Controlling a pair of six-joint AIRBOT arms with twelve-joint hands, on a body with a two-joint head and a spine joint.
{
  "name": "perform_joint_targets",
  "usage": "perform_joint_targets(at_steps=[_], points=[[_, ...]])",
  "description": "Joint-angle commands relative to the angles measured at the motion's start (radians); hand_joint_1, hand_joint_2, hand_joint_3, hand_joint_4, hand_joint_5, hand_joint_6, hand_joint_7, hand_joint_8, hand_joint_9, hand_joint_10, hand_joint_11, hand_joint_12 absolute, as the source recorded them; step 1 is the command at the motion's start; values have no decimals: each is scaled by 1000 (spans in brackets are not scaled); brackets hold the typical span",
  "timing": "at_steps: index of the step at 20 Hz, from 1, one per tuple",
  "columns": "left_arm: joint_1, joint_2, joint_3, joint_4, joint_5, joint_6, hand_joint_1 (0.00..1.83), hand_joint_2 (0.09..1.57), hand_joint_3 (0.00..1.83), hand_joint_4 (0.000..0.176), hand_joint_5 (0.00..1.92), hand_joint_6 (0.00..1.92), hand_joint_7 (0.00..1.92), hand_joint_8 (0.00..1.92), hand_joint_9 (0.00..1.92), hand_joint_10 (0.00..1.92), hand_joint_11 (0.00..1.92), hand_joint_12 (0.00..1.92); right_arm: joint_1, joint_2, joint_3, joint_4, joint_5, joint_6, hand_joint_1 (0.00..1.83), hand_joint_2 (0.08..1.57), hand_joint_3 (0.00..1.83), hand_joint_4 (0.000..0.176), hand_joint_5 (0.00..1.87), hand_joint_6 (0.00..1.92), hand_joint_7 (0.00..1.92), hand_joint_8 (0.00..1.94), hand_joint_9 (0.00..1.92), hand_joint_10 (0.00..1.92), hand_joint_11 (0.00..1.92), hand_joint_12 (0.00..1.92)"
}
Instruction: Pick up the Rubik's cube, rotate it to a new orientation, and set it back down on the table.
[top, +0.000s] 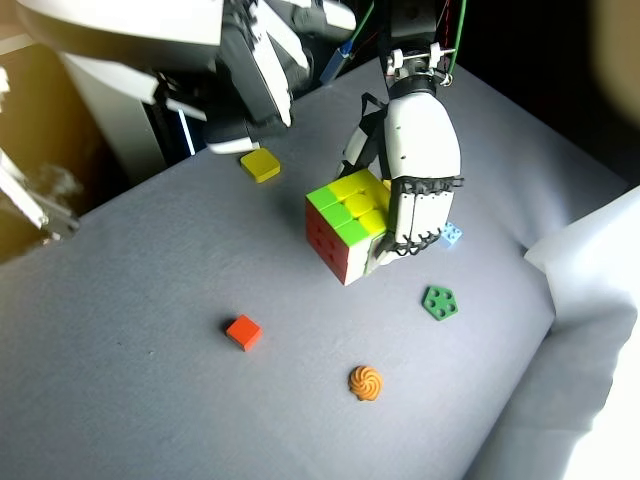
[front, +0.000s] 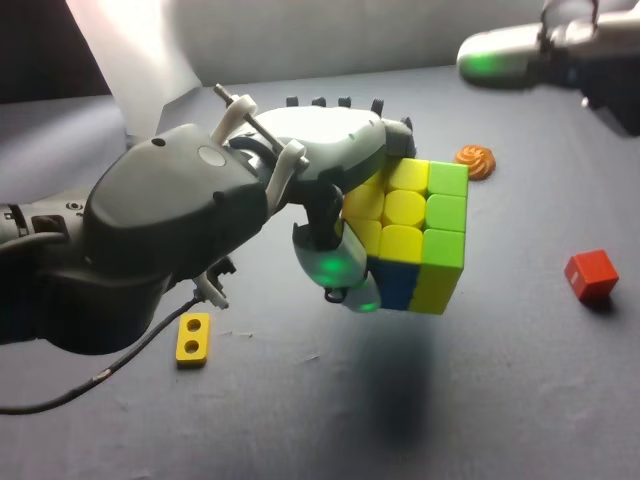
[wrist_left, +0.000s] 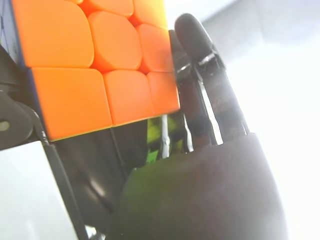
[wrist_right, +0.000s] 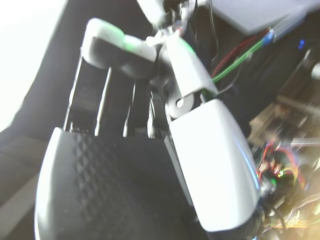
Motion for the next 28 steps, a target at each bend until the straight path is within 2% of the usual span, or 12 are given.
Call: perform_joint_targets(at_steps=[1, 5, 10, 14, 17, 19, 21, 22, 23, 24, 25, 28], points=[[-2, 0, 2, 66, -38, -21, 1348, 1199, 0, 0, 902, 948, 769, 1371, 669, 1511, 476, 1159, 17, -1, -1, 73, 8, 0, 1297, 1408, 0, 88, 55, 11, 608, 1694, 967, 1921, 981, 1921], [25, -4, 4, 111, -38, -67, 1352, 1189, 0, 0, 936, 912, 773, 1331, 683, 1505, 476, 1156, 21, 0, -1, 73, 23, -17, 1307, 1383, 0, 76, 76, 9, 646, 1636, 960, 1921, 957, 1921], [44, -10, 10, 129, -38, -81, 1352, 1191, 0, 0, 922, 891, 790, 1351, 680, 1504, 484, 1191, 24, 1, -2, 73, 35, -27, 1301, 1401, 0, 86, 69, 2, 616, 1687, 971, 1921, 1009, 1921], [49, -12, 10, 131, -38, -81, 1355, 1179, 0, 0, 953, 890, 803, 1305, 690, 1478, 479, 1228, 25, 2, -2, 73, 37, -27, 1305, 1388, 0, 54, 104, 7, 639, 1649, 997, 1921, 1000, 1921], [52, -13, 8, 131, -38, -83, 1354, 1187, 0, 0, 922, 899, 813, 1321, 676, 1506, 475, 1252, 25, 2, -2, 73, 38, -29, 1300, 1398, 0, 67, 69, 4, 625, 1666, 960, 1921, 980, 1921], [53, -13, 7, 131, -38, -83, 1351, 1188, 0, 0, 902, 987, 793, 1304, 697, 1482, 471, 1234, 25, 2, -2, 73, 38, -31, 1302, 1395, 0, 53, 89, 11, 628, 1666, 962, 1921, 985, 1921], [53, -13, 6, 131, -38, -83, 1325, 1246, 3, 0, 835, 1201, 640, 1443, 571, 1584, 353, 1239, 25, 2, -2, 73, 38, -34, 1301, 1398, 0, 56, 93, 6, 623, 1673, 962, 1921, 966, 1921], [53, -13, 6, 131, -38, -83, 1186, 1260, 2, 0, 796, 1262, 622, 1527, 479, 1144, 283, 1241, 25, 2, -2, 73, 38, -35, 1304, 1393, 0, 57, 105, 8, 629, 1666, 972, 1921, 975, 1921], [53, -13, 6, 131, -38, -83, 1146, 1281, 0, 0, 686, 1325, 673, 1571, 465, 949, 237, 1258, 25, 2, -2, 73, 38, -37, 1306, 1393, 0, 59, 98, 3, 630, 1667, 978, 1921, 964, 1921], [53, -13, 6, 131, -38, -83, 1137, 1190, 0, 0, 563, 671, 529, 911, 454, 793, 215, 1188, 25, 2, -2, 73, 38, -40, 1309, 1387, 0, 61, 99, 3, 640, 1655, 994, 1921, 965, 1921], [53, -13, 6, 131, -38, -83, 1129, 1138, 0, 0, 613, 306, 559, 565, 454, 693, 207, 1137, 25, 2, -2, 73, 38, -41, 1312, 1380, 0, 60, 94, 0, 651, 1638, 1002, 1921, 965, 1921], [51, -13, 6, 131, -38, -83, 993, 1119, 0, 0, 621, 9, 624, 108, 456, 474, 117, 1119, 25, 2, -2, 73, 38, -48, 1311, 1381, 0, 50, 79, 2, 648, 1641, 1009, 1921, 1009, 1921]])
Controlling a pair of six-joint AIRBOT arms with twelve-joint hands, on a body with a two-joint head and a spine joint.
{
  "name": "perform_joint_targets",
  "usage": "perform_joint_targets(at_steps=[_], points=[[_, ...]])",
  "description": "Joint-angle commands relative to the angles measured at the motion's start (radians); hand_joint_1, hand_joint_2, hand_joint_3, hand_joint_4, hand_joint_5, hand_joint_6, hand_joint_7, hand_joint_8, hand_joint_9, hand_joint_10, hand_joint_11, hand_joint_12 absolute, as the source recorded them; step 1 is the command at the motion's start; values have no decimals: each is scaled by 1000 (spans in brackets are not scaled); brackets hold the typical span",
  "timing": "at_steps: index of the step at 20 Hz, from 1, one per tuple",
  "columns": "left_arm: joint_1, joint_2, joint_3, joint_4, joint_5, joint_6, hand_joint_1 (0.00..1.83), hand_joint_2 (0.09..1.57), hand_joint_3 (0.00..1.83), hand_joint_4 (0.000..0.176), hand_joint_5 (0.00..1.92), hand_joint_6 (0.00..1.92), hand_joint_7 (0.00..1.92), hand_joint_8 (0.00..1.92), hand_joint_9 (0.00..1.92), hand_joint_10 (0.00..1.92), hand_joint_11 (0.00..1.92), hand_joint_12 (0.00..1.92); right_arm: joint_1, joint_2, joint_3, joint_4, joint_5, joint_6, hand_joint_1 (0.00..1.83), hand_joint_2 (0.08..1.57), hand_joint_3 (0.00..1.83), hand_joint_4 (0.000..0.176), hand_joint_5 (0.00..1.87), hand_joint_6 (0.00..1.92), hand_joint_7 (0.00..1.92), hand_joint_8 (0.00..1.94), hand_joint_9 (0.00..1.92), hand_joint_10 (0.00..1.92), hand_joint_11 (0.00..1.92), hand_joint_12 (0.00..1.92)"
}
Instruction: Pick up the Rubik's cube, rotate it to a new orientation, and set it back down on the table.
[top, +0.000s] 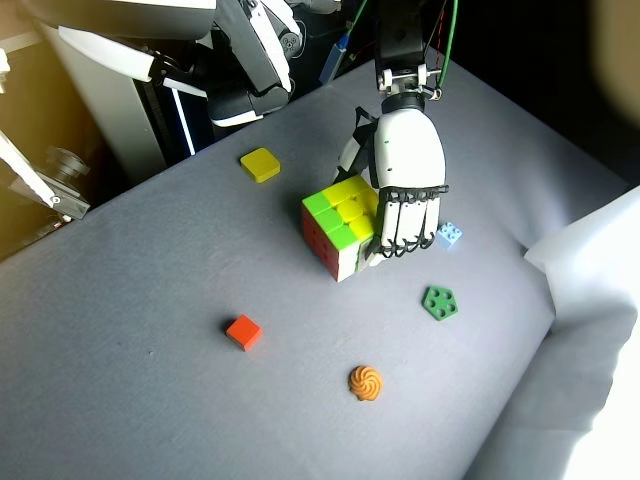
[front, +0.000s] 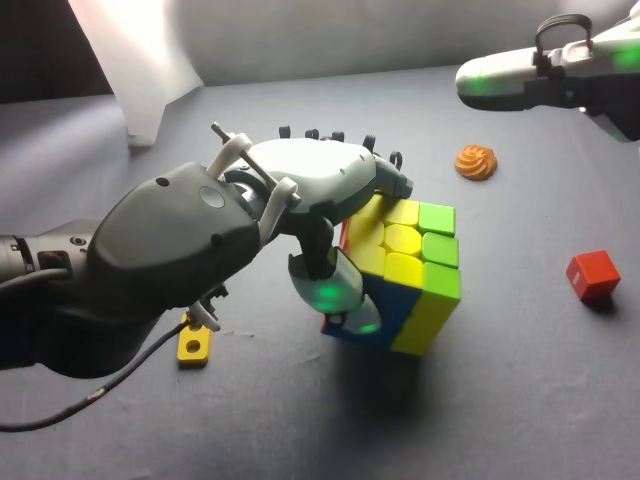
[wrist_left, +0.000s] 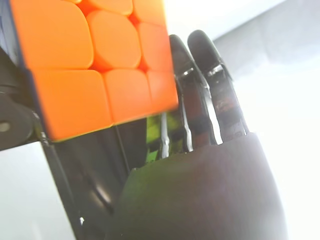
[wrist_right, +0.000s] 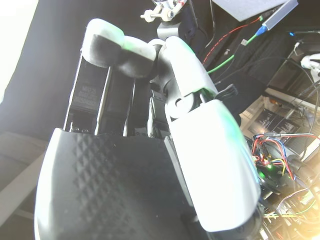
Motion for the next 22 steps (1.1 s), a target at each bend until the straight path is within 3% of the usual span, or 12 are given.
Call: perform_joint_targets(at_steps=[1, 2, 3, 5, 6, 7, 9, 11, 13, 15, 19, 22], points=[[-12, -6, -4, 44, -43, -9, 988, 1111, 0, 0, 589, 1, 617, 51, 465, 418, 119, 1101, 18, 2, -2, 75, 9, -7, 1312, 1377, 0, 51, 79, 2, 654, 1633, 1021, 1921, 1029, 1921], [-12, -6, -5, 44, -43, -9, 979, 1093, 0, 0, 570, 2, 599, 20, 483, 348, 128, 1049, 18, 2, -2, 75, 9, -7, 1311, 1382, 0, 61, 84, 3, 647, 1643, 1003, 1921, 995, 1921], [-13, -6, -7, 42, -43, -9, 944, 1074, 0, 0, 569, 1, 605, 10, 520, 294, 166, 1009, 18, 2, -2, 75, 9, -8, 1310, 1382, 0, 52, 94, 5, 647, 1641, 987, 1921, 974, 1921], [-16, -6, -8, 39, -43, -9, 841, 1106, 1, 0, 475, 0, 530, 1, 487, 152, 59, 1028, 18, 2, -2, 75, 9, -14, 1306, 1387, 0, 33, 71, 1, 642, 1650, 988, 1921, 967, 1921], [-18, -6, -8, 38, -43, -8, 778, 1110, 1, 0, 428, 0, 483, 0, 449, 80, 18, 971, 18, 2, -2, 75, 9, -18, 1308, 1383, 0, 56, 86, 6, 648, 1640, 975, 1921, 938, 1921], [-21, -6, -8, 38, -43, -8, 608, 1104, 0, 0, 360, 0, 385, 0, 371, 28, 3, 890, 18, 2, -2, 75, 9, -20, 1317, 1364, 0, 56, 99, 8, 676, 1597, 980, 1921, 930, 1921], [-27, -5, -8, 37, -43, -8, 501, 1058, 0, 0, 232, 0, 223, 0, 195, 1, 0, 552, 18, 3, -2, 75, 9, -22, 1311, 1378, 0, 65, 91, 2, 655, 1621, 963, 1921, 934, 1921], [-33, -5, -10, 36, -43, -7, 514, 884, 0, 0, 181, 1, 151, 4, 123, 3, 0, 295, 18, 3, -2, 75, 9, -24, 1314, 1369, 0, 47, 70, 3, 668, 1604, 962, 1921, 971, 1921], [-39, -4, -14, 31, -43, -3, 491, 805, 0, 0, 105, 0, 77, 2, 40, 1, 0, 42, 18, 4, -2, 75, 9, -28, 1314, 1370, 0, 57, 63, 2, 668, 1606, 978, 1921, 988, 1921], [-44, -2, -17, 28, -43, 2, 481, 783, 0, 0, 100, 1, 78, 4, 24, 0, 0, 1, 19, 4, -2, 75, 9, -30, 1314, 1371, 0, 52, 70, 3, 665, 1607, 969, 1921, 997, 1921], [-55, 5, -22, 32, -41, 4, 513, 753, 0, 0, 90, 1, 70, 0, 21, 0, 4, 3, 20, 4, -2, 75, 9, -31, 1315, 1365, 0, 63, 55, 0, 677, 1584, 945, 1921, 956, 1921], [-62, 22, -29, 42, -13, 4, 489, 768, 0, 0, 73, 6, 49, 1, 14, 1, 0, 0, 20, 4, -2, 75, 9, -34, 1321, 1352, 0, 55, 60, 5, 697, 1562, 980, 1921, 971, 1921]])
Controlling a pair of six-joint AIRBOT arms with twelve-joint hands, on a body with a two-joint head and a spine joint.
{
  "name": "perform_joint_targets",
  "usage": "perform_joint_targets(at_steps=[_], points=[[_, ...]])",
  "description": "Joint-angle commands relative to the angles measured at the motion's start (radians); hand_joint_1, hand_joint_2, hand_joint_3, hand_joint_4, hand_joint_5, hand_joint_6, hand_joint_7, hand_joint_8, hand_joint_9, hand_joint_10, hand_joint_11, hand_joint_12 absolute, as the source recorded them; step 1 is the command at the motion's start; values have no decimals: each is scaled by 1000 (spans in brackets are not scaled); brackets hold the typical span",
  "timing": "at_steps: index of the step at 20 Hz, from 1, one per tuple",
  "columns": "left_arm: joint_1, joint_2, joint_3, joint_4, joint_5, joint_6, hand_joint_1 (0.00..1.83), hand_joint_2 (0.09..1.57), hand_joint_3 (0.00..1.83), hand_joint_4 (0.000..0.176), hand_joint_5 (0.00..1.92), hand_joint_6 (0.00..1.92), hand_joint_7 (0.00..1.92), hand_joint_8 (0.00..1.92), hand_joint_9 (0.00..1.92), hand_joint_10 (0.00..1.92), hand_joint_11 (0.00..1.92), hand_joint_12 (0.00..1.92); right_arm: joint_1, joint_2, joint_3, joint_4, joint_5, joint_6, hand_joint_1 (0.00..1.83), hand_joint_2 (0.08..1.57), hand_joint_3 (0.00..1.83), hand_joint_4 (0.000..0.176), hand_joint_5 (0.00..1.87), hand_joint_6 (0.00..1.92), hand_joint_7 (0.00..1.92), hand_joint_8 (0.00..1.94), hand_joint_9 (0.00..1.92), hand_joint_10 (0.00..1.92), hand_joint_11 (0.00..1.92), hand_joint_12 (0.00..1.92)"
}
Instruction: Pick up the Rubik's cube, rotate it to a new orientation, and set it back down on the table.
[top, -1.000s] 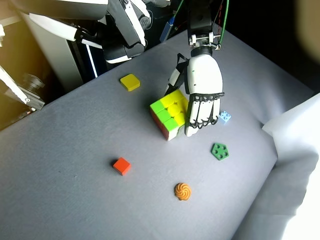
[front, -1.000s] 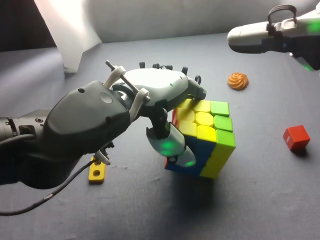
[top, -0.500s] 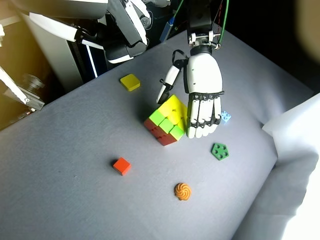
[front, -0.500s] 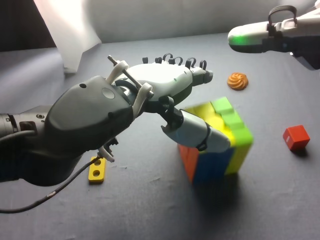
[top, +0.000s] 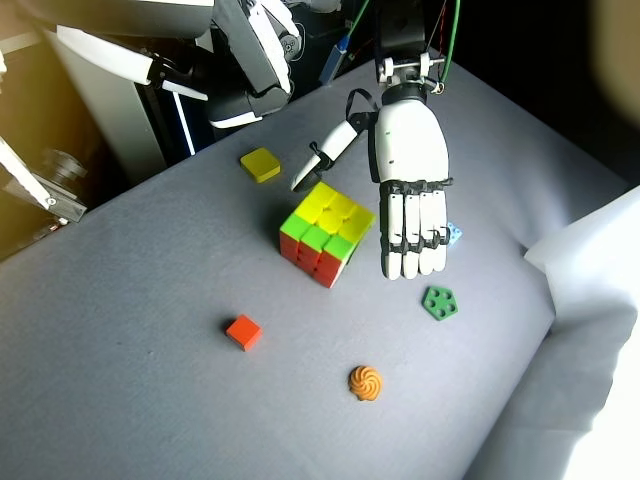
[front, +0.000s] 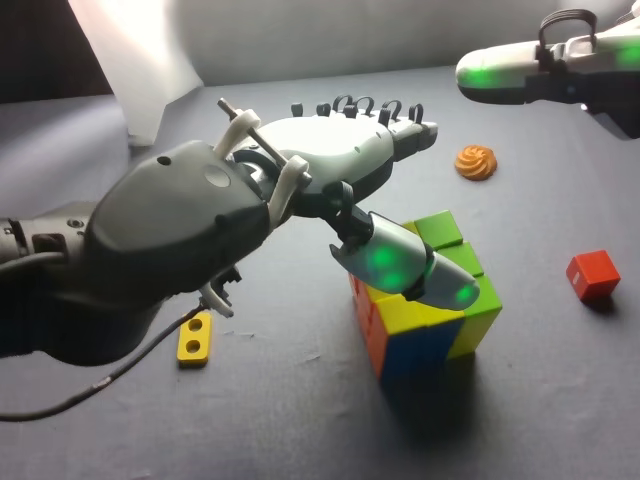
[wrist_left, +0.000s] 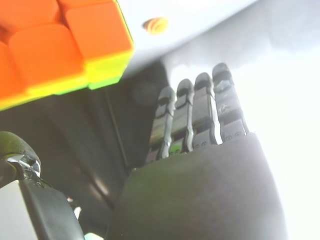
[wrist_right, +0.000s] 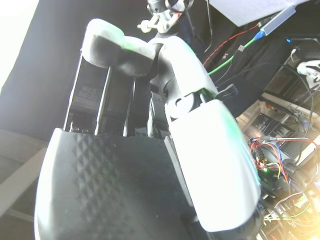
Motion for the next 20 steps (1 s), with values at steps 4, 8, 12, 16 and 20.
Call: perform_joint_targets(at_steps=[4, 8, 12, 16, 20], points=[[-47, 67, -29, -4, 20, 82, 424, 782, 0, 0, 92, 11, 71, 7, 19, 2, 0, 0, 19, 3, -3, 74, 8, -11, 1316, 1365, 0, 55, 61, 8, 676, 1591, 959, 1921, 960, 1921], [-84, 128, -45, -13, 80, 122, 423, 795, 4, 0, 88, 7, 62, 9, 17, 5, 0, 0, 21, 4, -5, 74, 6, -12, 1313, 1373, 0, 65, 68, 3, 663, 1602, 925, 1921, 945, 1921], [-118, 201, -82, 19, 126, 122, 374, 782, 0, 0, 77, 2, 66, 4, 21, 3, 0, 0, 28, 5, -7, 71, 5, -11, 1316, 1365, 0, 65, 66, 2, 674, 1590, 924, 1921, 963, 1921], [-125, 262, -121, 106, 174, 53, 387, 765, 0, 0, 91, 11, 74, 9, 26, 9, 0, 0, 43, 14, -19, 45, -22, -5, 1317, 1362, 0, 66, 61, 0, 679, 1585, 946, 1921, 990, 1921], [-110, 298, -144, 231, 265, -42, 333, 790, 5, 0, 95, 12, 74, 12, 27, 9, 0, 0, 43, 14, -19, 45, -22, -5, 1323, 1346, 0, 65, 64, 0, 703, 1549, 947, 1921, 992, 1921]])
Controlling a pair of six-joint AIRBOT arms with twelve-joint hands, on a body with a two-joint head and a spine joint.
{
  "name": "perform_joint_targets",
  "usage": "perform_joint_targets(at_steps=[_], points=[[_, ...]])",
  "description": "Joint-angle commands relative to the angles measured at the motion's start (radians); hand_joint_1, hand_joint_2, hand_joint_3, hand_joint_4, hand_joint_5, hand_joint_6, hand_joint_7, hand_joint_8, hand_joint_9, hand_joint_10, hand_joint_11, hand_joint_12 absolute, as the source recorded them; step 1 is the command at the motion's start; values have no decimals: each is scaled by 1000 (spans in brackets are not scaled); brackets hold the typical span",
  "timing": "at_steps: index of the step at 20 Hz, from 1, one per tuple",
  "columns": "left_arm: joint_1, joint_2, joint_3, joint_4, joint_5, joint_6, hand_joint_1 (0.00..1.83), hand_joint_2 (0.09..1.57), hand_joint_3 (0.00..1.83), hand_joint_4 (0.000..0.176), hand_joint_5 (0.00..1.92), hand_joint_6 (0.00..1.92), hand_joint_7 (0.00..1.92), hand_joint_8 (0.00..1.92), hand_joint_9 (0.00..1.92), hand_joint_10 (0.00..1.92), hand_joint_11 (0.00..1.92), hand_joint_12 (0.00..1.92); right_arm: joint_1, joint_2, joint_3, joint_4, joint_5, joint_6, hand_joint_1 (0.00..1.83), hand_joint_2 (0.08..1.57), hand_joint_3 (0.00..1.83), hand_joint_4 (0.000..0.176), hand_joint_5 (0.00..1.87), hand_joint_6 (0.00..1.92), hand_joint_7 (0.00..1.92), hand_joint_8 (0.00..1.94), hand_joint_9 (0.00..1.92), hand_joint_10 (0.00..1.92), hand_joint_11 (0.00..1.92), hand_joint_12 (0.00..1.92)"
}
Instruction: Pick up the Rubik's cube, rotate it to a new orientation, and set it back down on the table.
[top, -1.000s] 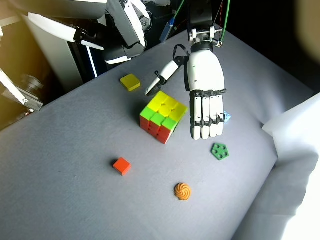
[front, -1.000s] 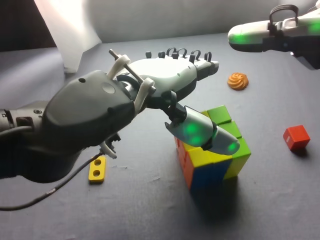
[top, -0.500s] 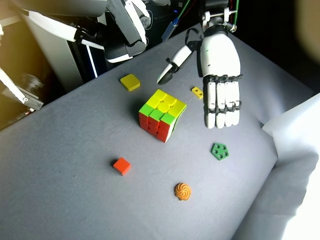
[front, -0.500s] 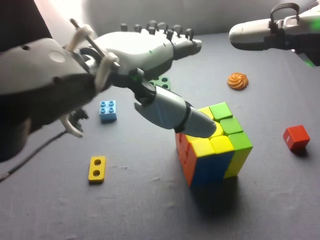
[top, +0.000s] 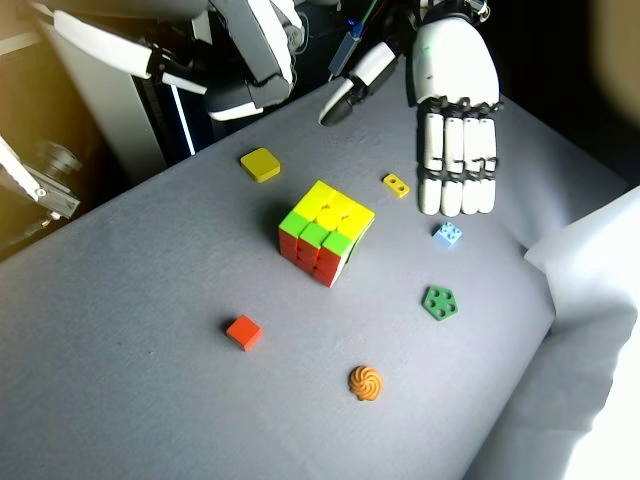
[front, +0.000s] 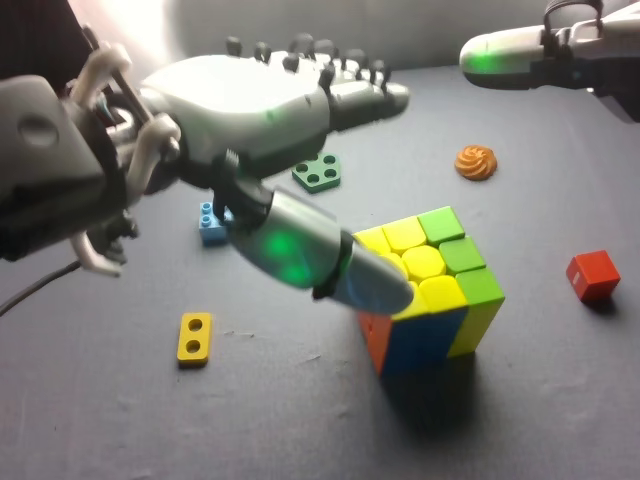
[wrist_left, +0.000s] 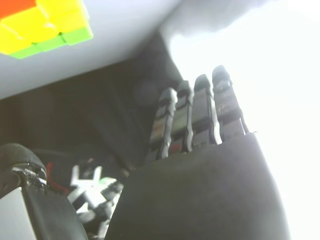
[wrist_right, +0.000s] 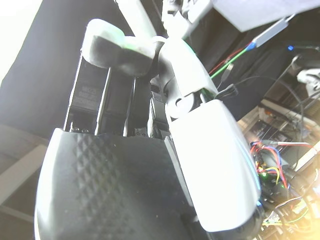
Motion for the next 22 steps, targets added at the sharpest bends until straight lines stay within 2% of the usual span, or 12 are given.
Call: perform_joint_targets(at_steps=[1, 4, 6, 9, 10, 14, 15, 16, 18, 19, 20, 22], points=[[-6, 3, -2, 60, -27, -45, 352, 769, 0, 0, 105, 12, 90, 14, 42, 11, 0, 0, 12, 2, -2, 71, -1, 1, 1323, 1347, 0, 55, 98, 10, 702, 1554, 939, 1921, 966, 1921], [-7, 9, -11, 85, -34, -57, 278, 787, 5, 0, 92, 1, 73, 1, 22, 0, 0, 0, 12, 2, -2, 71, -1, 1, 1343, 1267, 0, 23, 215, 23, 833, 1348, 914, 1921, 954, 1921], [-9, 7, -10, 104, -34, -57, 270, 783, 3, 0, 98, 4, 73, 1, 17, 0, 0, 0, 12, 2, -2, 71, -1, 1, 1345, 1253, 0, 19, 261, 19, 858, 1310, 925, 1921, 971, 1921], [-7, 4, -11, 130, -38, -57, 379, 775, 0, 0, 106, 5, 70, 0, 34, 7, 27, 12, 12, 2, -3, 71, -1, 6, 1321, 1280, 0, 12, 204, 0, 803, 1394, 912, 1921, 978, 1921], [-7, 4, -12, 137, -41, -57, 351, 776, 0, 0, 114, 16, 104, 16, 59, 14, 28, 13, 12, 2, -3, 71, -1, 6, 1106, 1268, 0, 21, 150, 0, 898, 1682, 919, 1921, 947, 1921], [-6, 5, -21, 142, -53, -57, 341, 790, 6, 0, 104, 7, 93, 6, 51, 6, 11, 7, 13, 2, -3, 70, -1, 6, 1063, 1252, 0, 18, 121, 2, 921, 1654, 951, 1921, 978, 1921], [-6, 5, -23, 137, -61, -57, 343, 808, 12, 0, 107, 6, 94, 5, 61, 9, 43, 22, 13, 2, -3, 70, -1, 6, 1286, 1234, 0, 0, 212, 15, 768, 1433, 790, 1852, 750, 1921], [-8, 4, -25, 133, -70, -57, 344, 818, 16, 0, 117, 10, 90, 3, 57, 6, 48, 25, 13, 2, -3, 70, -1, 6, 1274, 1256, 2, 0, 338, 31, 718, 1479, 716, 1877, 709, 1921], [-11, 5, -29, 119, -79, -57, 358, 826, 16, 0, 124, 9, 96, 3, 62, 5, 51, 29, 13, 2, -3, 69, -1, 6, 787, 1320, 6, 0, 450, 6, 737, 687, 588, 1247, 410, 1709], [-11, 5, -30, 117, -82, -57, 311, 842, 21, 0, 97, 2, 68, 0, 47, 0, 48, 29, 13, 2, -3, 69, -1, 6, 620, 1378, 7, 0, 441, 1, 782, 303, 660, 751, 339, 1405], [-11, 5, -31, 116, -83, -57, 318, 841, 18, 0, 102, 4, 78, 6, 61, 7, 65, 38, 13, 2, -3, 69, -1, 6, 355, 1464, 4, 0, 381, 2, 709, 88, 629, 349, 192, 1180], [-11, 6, -34, 113, -83, -57, 368, 838, 9, 0, 99, 0, 79, 0, 69, 0, 61, 67, 13, 2, -3, 69, -2, 6, 39, 1538, 5, 0, 327, 0, 456, 3, 442, 32, 22, 928]])
